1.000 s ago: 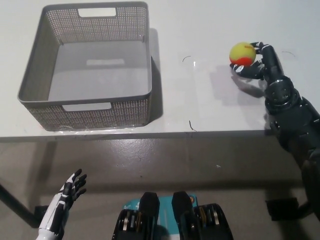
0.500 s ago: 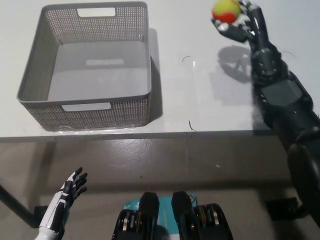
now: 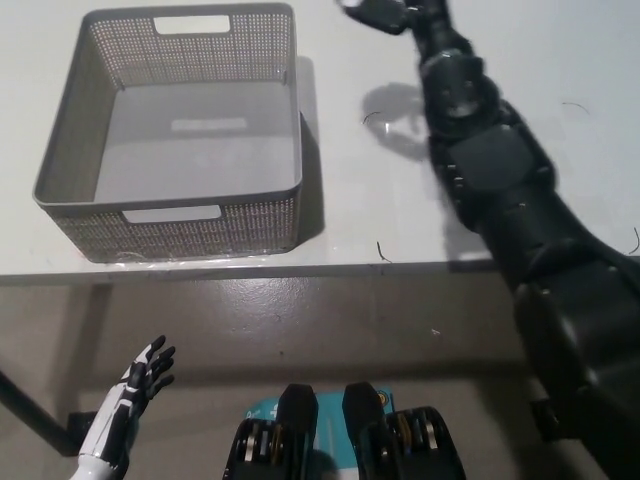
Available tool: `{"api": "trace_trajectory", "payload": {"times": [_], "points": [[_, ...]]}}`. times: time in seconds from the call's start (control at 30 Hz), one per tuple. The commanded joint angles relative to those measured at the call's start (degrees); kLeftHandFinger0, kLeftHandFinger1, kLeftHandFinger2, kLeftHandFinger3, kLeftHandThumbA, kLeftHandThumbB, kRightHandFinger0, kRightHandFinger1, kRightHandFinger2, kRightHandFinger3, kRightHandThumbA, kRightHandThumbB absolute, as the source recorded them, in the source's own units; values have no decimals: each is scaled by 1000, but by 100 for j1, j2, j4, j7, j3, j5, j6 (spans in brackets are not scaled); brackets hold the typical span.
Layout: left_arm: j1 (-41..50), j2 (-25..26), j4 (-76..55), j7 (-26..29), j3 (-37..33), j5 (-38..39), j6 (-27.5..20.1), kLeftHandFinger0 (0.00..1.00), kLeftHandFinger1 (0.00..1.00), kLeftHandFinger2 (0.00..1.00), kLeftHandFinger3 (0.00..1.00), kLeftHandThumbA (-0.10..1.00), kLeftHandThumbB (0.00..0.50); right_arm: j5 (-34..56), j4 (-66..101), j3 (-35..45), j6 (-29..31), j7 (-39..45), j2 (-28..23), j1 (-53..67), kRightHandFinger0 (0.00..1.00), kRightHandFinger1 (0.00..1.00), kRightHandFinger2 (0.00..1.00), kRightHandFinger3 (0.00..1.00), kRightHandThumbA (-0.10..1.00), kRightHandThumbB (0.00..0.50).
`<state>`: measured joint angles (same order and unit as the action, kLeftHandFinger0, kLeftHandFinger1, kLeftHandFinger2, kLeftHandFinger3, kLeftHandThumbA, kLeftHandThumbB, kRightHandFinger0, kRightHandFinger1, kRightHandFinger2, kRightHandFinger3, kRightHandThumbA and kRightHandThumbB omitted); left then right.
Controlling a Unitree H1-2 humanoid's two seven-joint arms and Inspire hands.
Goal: Use the right hand to pick up a tennis ball and put it into a container on the left side
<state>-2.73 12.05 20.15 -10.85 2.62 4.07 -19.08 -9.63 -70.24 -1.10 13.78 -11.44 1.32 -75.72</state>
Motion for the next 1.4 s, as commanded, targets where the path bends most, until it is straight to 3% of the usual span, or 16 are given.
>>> {"api": "trace_trajectory", "payload": {"times": [0.0, 0.2, 0.4, 0.57, 0.73, 0.87, 0.93, 1.0, 1.03, 1.07, 1.1, 1.17, 1.2, 1.23, 1.3, 1.37], "points": [[-53, 102, -107, -51, -10, 9, -60, 1000, 1000, 1000, 1000, 1000, 310, -85, 113, -245, 412, 61, 336, -652, 0, 280, 672, 687, -100, 146], [-85, 126, -18, -95, -30, -6, -209, 1000, 1000, 1000, 1000, 1000, 320, -229, -83, -592, 552, -56, 717, -870, 0, 285, 681, 722, -100, 132], [-132, 136, 70, -151, -67, -11, -326, 1000, 1000, 1000, 1000, 1000, 327, -533, -401, -1071, 270, -104, 1014, -1086, 0, 267, 711, 748, -100, 126], [-88, 162, -117, -170, -62, 34, -129, 1000, 1000, 1000, 1000, 1000, 334, -1002, -695, -1741, 386, -218, 1048, -1100, 0, 354, 780, 874, -100, 131], [-128, 194, -118, -164, -99, -67, -161, 1000, 1000, 1000, 1000, 1000, 342, -1042, -864, -1961, 290, -108, 1076, -1096, 0, 394, 781, 773, -100, 162], [-128, 200, -213, -159, -110, -52, -42, 1000, 1000, 1000, 1000, 1000, 343, -1221, -948, -2220, 43, -76, 1112, -1071, 4, 477, 871, 838, -100, 170], [-125, 213, -242, -151, -131, -102, -36, 1000, 1000, 1000, 1000, 1000, 338, -1309, -965, -2346, -2, -80, 1124, -1027, 0, 461, 856, 845, -100, 179], [-145, 222, -239, -153, -137, -112, -17, 1000, 1000, 1000, 1000, 1000, 349, -1433, -978, -2504, -15, -144, 1124, -979, 0, 416, 803, 701, -100, 190], [-145, 227, -261, -182, -136, -72, 13, 1000, 1000, 1000, 1000, 1000, 346, -1458, -991, -2545, -81, -130, 1129, -967, 0, 414, 803, 743, -100, 188], [-147, 229, -271, -208, -133, -27, 31, 1000, 1000, 1000, 1000, 1000, 346, -1467, -995, -2566, -101, -127, 1129, -955, 0, 392, 757, 666, -100, 189], [-159, 233, -262, -214, -136, -33, 25, 1000, 1000, 1000, 1000, 1000, 347, -1469, -994, -2584, -116, -136, 1126, -943, 0, 343, 693, 495, -100, 185], [-197, 244, -262, -219, -144, -54, 46, 1000, 1000, 1000, 1000, 1000, 358, -1512, -998, -2635, -182, -144, 1114, -933, 0, 326, 724, 369, -100, 166], [-195, 253, -281, -202, -154, -104, 63, 1000, 1000, 1000, 1000, 1000, 363, -1565, -997, -2690, -194, -172, 1117, -914, 0, 335, 763, 384, -100, 158], [-216, 261, -282, -206, -158, -110, 74, 1000, 1000, 1000, 1000, 1000, 363, -1568, -994, -2689, -196, -178, 1104, -918, 0, 366, 821, 484, -100, 157], [-242, 280, -228, -219, -172, -133, -14, 1000, 1000, 1000, 1000, 1000, 359, -1598, -1000, -2727, -220, -156, 1101, -895, 0, 438, 869, 822, -100, 135], [-252, 281, -267, -219, -180, -140, 45, 1000, 1000, 1000, 1000, 1000, 362, -1585, -1010, -2723, -256, -70, 1078, -880, 0, 454, 836, 885, -100, 138]]}}
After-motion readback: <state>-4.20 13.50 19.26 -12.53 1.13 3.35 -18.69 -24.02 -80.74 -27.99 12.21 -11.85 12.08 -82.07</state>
